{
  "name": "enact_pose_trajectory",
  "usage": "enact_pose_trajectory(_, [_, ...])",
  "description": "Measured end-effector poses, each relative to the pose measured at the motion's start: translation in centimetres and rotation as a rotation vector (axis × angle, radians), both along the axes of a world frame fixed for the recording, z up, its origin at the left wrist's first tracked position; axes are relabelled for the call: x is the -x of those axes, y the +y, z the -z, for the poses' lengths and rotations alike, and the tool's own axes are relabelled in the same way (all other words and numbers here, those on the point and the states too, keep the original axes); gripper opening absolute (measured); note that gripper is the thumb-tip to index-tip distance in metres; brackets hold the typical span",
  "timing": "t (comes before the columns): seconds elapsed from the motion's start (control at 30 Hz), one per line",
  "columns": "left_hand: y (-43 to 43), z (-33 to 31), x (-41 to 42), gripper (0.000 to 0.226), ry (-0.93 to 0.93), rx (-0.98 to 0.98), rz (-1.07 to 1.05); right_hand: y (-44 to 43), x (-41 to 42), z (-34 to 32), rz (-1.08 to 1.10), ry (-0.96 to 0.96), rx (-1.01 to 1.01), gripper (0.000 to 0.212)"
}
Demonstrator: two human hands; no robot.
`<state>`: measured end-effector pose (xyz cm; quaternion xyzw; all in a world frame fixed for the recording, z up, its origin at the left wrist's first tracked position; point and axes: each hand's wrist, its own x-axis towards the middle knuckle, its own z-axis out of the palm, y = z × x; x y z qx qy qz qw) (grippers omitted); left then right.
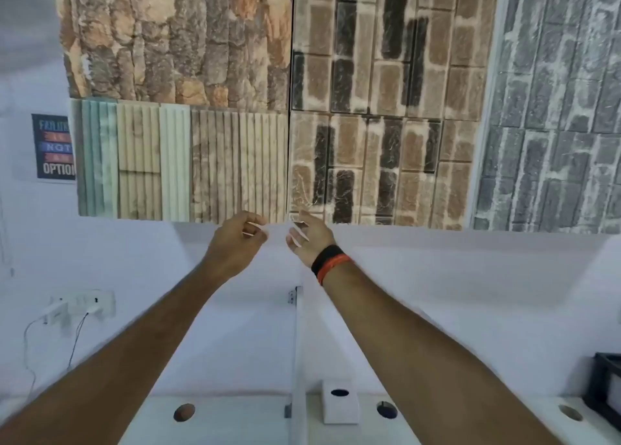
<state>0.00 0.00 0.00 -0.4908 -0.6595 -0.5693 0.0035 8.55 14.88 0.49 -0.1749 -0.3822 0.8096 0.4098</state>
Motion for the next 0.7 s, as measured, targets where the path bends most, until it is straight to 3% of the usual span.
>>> enact_pose_trajectory(0.37, [-3.3,2.3,-0.6,0.015,-0.008,-0.125,-0.027,-3.7,-1.9,0.9,0.088,0.028,0.011,0.014])
enact_pose_trajectory(0.57, [-4.7,2.7,-6.9,0.019,-0.003,-0.286,-0.014,-8.0,-8.6,2.5,-0.040,0.136,-0.101,0.004])
enact_pose_trajectory(0.7, [-4.6,3.9,-12.8,0.015,0.034,-0.272,0.023,-11.3,-16.1,3.9,-0.127,0.304,-0.134,0.009])
